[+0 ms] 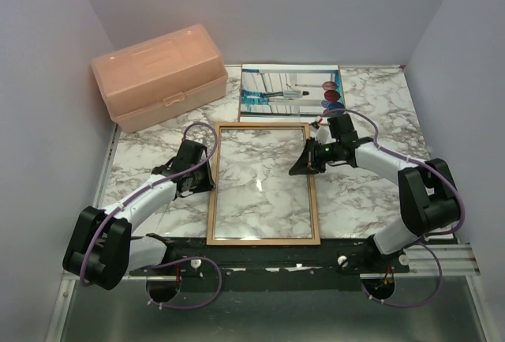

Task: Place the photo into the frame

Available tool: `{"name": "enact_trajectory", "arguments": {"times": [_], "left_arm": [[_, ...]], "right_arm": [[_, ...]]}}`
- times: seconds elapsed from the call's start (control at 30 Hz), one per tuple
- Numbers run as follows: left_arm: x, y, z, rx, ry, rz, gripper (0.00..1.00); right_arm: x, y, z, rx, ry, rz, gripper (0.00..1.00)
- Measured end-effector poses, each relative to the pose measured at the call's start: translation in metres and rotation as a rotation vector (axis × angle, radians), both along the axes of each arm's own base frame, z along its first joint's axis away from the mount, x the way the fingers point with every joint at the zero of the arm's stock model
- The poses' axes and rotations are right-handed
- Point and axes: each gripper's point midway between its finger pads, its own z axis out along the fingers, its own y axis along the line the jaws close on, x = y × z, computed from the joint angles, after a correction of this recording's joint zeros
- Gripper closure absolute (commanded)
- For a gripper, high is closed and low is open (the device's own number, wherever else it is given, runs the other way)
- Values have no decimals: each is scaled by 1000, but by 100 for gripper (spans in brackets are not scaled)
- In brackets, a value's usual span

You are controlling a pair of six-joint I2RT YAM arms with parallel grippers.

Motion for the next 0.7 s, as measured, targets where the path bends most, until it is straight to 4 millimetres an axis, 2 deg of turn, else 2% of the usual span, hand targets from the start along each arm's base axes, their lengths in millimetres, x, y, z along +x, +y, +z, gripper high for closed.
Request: {"name": "enact_trajectory", "arguments": {"times": [0.17, 0.47, 0.7], "left_arm": [[0, 0, 0, 1, -2, -3, 84], [0, 0, 0, 1, -2, -3, 84], [0, 0, 0, 2, -2, -3, 84]], "right_arm": [[2, 0, 6, 11, -45, 6, 99], [3, 1, 3, 29, -90, 9, 99], [6, 4, 18, 62, -172, 18, 99]]}}
